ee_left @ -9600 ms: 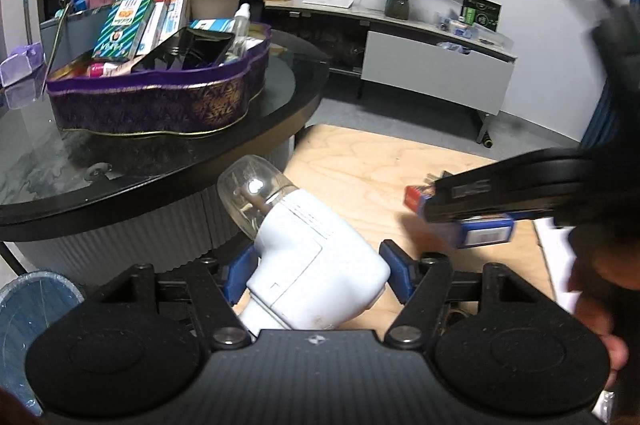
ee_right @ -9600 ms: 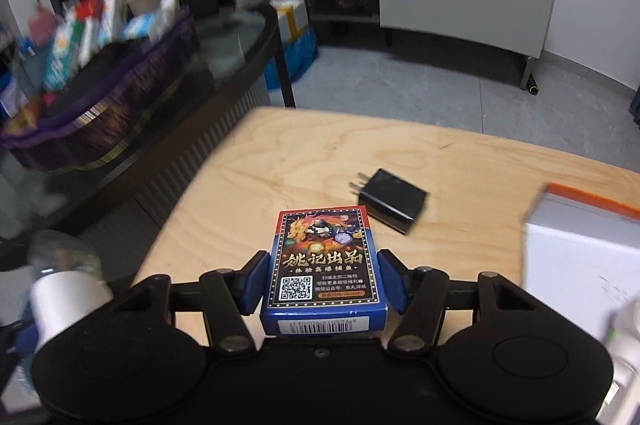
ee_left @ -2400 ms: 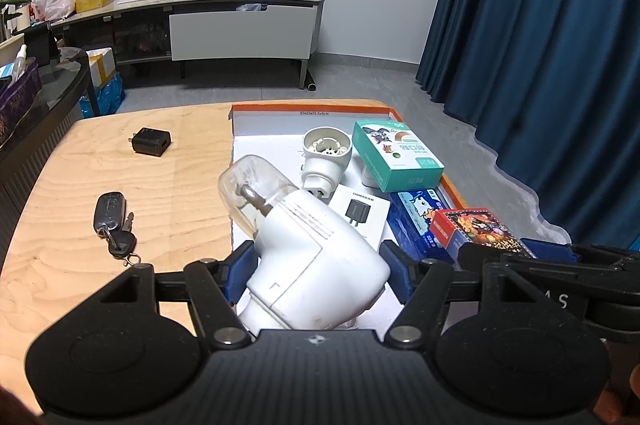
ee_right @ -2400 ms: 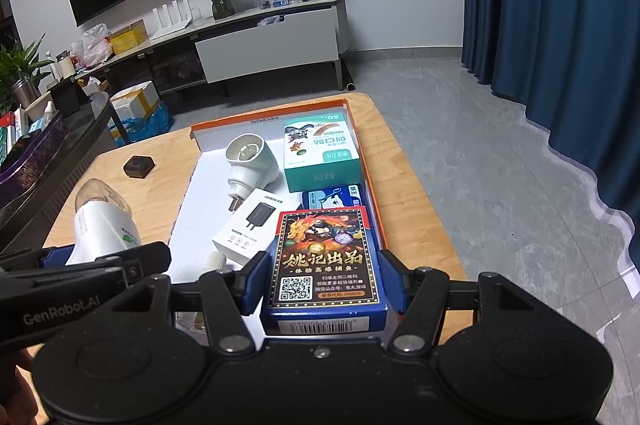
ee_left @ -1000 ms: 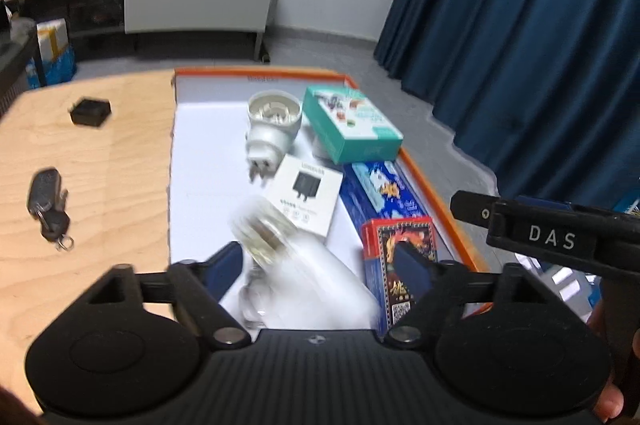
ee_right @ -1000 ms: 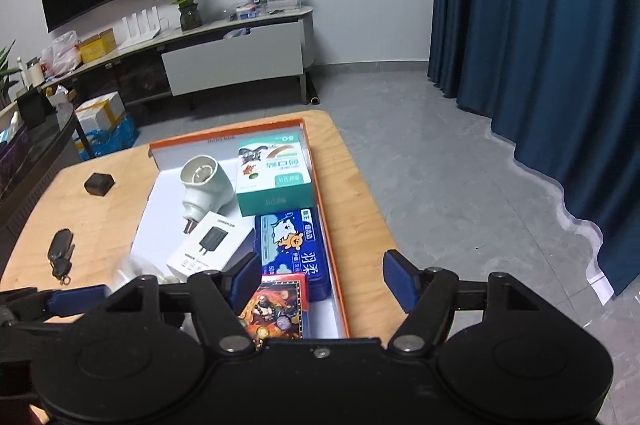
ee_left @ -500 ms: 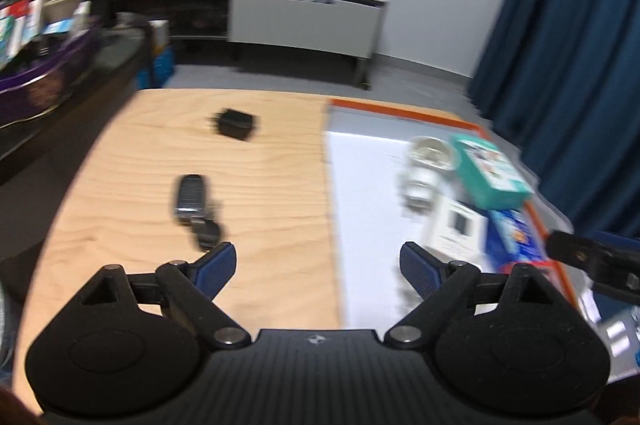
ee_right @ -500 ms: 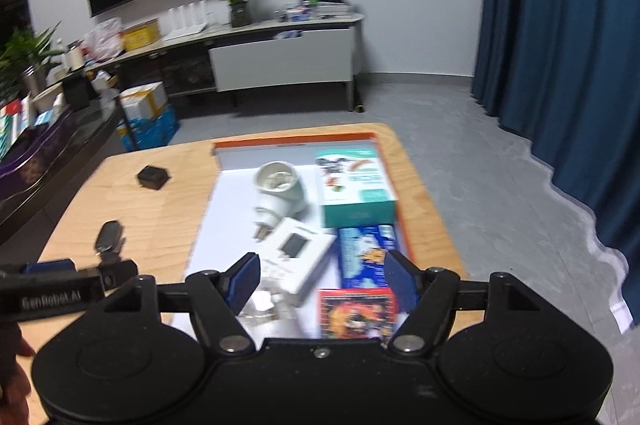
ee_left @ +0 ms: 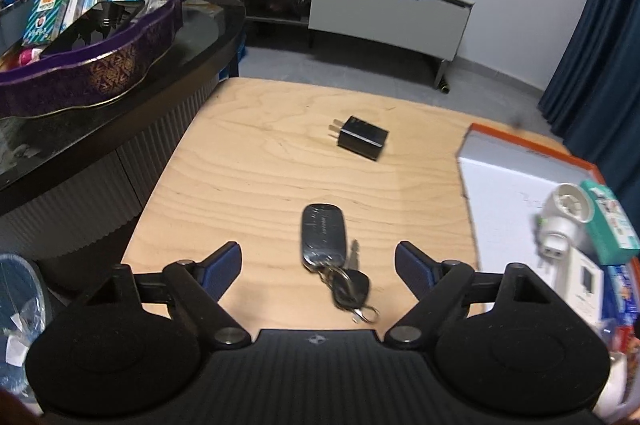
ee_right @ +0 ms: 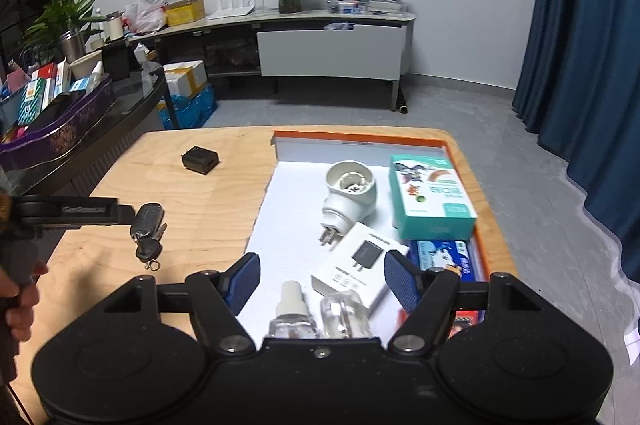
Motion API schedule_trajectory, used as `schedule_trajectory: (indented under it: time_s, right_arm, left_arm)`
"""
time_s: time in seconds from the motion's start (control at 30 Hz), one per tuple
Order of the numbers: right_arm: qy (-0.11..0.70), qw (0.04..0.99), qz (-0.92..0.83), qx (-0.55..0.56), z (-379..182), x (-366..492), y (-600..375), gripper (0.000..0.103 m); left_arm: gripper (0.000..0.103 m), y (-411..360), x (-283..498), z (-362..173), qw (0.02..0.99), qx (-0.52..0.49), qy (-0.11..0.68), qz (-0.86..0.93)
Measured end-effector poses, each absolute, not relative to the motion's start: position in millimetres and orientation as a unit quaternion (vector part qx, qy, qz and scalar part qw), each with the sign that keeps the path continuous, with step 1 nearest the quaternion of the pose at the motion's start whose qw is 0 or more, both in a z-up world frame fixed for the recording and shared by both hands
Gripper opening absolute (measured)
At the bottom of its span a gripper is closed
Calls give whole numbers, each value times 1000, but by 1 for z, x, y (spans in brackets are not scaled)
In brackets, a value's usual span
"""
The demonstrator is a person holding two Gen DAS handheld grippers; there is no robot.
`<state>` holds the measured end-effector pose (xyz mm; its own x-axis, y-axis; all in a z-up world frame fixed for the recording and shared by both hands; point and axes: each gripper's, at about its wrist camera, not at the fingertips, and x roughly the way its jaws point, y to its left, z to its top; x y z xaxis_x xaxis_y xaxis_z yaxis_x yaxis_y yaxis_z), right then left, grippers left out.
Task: Organize rigid objects
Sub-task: 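Grasp the black key fob with the left tool while the right tool approaches the black charger, then lift the key fob with the left tool while the right tool grasps the black charger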
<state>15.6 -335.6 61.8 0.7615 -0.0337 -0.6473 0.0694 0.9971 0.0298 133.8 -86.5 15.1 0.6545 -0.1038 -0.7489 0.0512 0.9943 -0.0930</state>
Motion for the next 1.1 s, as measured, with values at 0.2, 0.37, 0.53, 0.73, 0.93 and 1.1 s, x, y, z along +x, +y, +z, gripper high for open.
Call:
schedule_trajectory:
  time_s: [0.2, 0.37, 0.53, 0.73, 0.93, 1.1]
  right_arm:
    - [349, 937, -7, 15, 56, 41, -320, 82]
    - [350, 937, 9, 11, 50, 63, -308, 82]
    - [356, 934, 21, 9, 44, 87, -299, 82]
    - [365, 930, 54, 8, 38, 124, -286, 82]
    - [377, 916, 138, -14, 30, 180, -261, 82]
    - [374, 908, 180, -58, 21, 235, -234, 81]
  left_arm:
    - [80, -83, 163, -6, 897, -25, 439, -41]
    - [67, -85, 181, -21, 890, -10, 453, -51]
    - [45, -89, 180, -23, 898, 34, 434, -67]
    - [38, -67, 168, -20, 901, 0, 423, -93]
    - [36, -43, 152, 0, 915, -39, 389, -95]
    - [36, -38, 148, 11, 924, -39, 367, -97]
